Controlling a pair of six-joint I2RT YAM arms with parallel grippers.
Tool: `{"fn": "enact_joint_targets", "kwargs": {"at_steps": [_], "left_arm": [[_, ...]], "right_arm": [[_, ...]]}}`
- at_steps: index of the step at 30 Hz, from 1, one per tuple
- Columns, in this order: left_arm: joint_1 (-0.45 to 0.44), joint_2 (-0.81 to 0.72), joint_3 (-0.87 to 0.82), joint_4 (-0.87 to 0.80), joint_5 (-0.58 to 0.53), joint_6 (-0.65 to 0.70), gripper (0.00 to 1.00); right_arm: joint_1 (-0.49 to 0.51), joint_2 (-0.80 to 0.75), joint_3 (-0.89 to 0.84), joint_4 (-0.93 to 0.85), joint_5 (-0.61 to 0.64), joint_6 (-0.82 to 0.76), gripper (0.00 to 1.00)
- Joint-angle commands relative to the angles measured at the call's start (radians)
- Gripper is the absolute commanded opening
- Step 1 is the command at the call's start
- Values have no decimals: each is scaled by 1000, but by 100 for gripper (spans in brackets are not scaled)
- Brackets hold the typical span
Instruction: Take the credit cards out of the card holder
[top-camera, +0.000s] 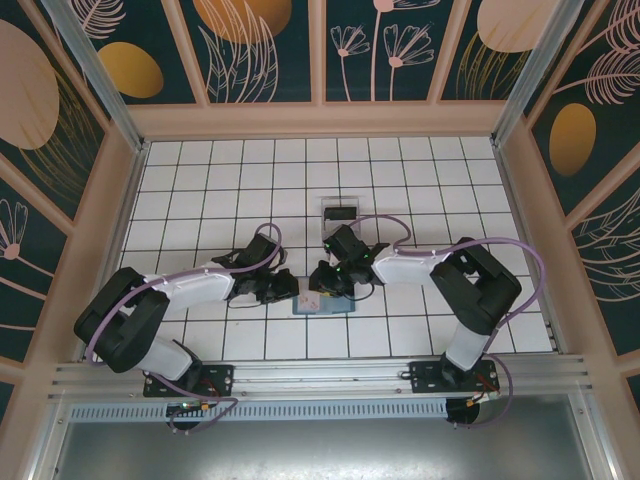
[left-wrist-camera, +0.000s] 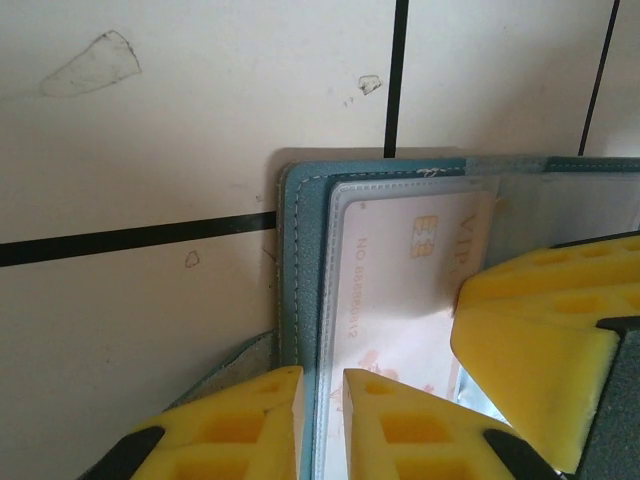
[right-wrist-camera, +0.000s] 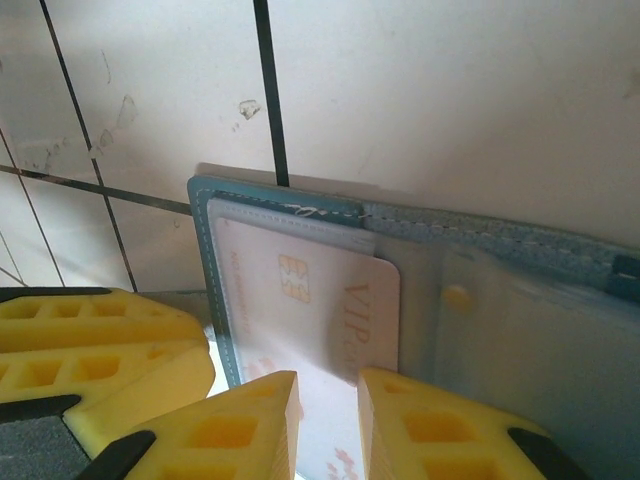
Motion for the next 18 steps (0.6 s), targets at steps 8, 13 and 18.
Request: {"fn": "enact_joint_targets", "kwargs": {"at_steps": [8, 13, 18], "left_arm": [[5, 9, 27, -28, 0, 20, 20], [3, 1, 40, -34, 1, 21, 21], [3, 6, 52, -46, -7, 27, 21]], "right_arm": [[5, -26, 9, -42, 28, -19, 26], [12, -45, -2, -9, 8, -2, 26], [15, -71, 0, -15, 13, 6, 26]]}}
